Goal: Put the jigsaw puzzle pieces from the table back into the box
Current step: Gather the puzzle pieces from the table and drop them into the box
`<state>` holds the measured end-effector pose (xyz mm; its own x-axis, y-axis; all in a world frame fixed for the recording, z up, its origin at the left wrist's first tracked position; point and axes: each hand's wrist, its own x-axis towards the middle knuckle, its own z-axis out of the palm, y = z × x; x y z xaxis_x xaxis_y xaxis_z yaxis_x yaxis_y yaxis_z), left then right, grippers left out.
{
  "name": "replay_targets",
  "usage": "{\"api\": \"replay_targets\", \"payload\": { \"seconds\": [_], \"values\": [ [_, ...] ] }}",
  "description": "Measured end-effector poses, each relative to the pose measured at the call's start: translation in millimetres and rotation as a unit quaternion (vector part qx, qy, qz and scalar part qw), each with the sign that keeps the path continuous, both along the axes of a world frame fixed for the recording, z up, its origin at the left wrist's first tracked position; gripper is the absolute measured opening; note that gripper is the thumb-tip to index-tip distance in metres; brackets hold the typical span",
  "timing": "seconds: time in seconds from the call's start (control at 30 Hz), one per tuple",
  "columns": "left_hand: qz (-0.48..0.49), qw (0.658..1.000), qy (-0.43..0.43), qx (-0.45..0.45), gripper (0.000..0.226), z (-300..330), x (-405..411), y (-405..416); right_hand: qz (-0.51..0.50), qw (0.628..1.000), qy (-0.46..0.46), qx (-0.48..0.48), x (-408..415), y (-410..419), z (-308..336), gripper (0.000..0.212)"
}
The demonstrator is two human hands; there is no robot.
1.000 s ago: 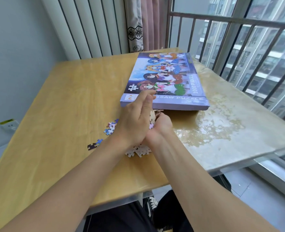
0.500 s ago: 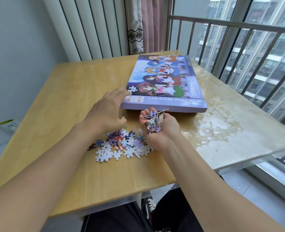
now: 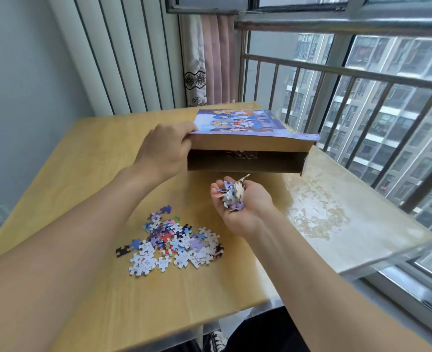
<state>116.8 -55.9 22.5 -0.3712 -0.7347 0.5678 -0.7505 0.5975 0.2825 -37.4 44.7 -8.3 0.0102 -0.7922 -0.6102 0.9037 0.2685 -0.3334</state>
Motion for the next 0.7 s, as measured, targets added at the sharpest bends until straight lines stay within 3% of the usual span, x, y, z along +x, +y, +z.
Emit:
{"api": "replay_targets", "payload": {
  "seconds": [0.23,0.37,0.6,0.7],
  "values": [
    [-0.013,1.0,0.024,-0.01,0.018,32.4,-10.3,-9.8,-0.031,0.999,0.039,-0.013,-15.5,-27.2,47.9,0.028],
    [-0.022,0.999,0.044,-0.006,0.017,40.7,-13.9,-11.1,-0.072,0.996,0.031,0.03,-16.5,-33.3,66.1,0.022],
    [-0.036,0.998,0.057,0.008,0.018,50.0,-16.6,-10.3,-0.085,0.989,0.118,0.001,-21.5,-61.4,85.5,0.025],
    [-0.046,0.995,0.085,0.018,0.016,62.2,-19.6,-12.0,-0.129,0.987,0.1,-0.003,-23.1,-78.4,93.8,0.027]
  ]
}}
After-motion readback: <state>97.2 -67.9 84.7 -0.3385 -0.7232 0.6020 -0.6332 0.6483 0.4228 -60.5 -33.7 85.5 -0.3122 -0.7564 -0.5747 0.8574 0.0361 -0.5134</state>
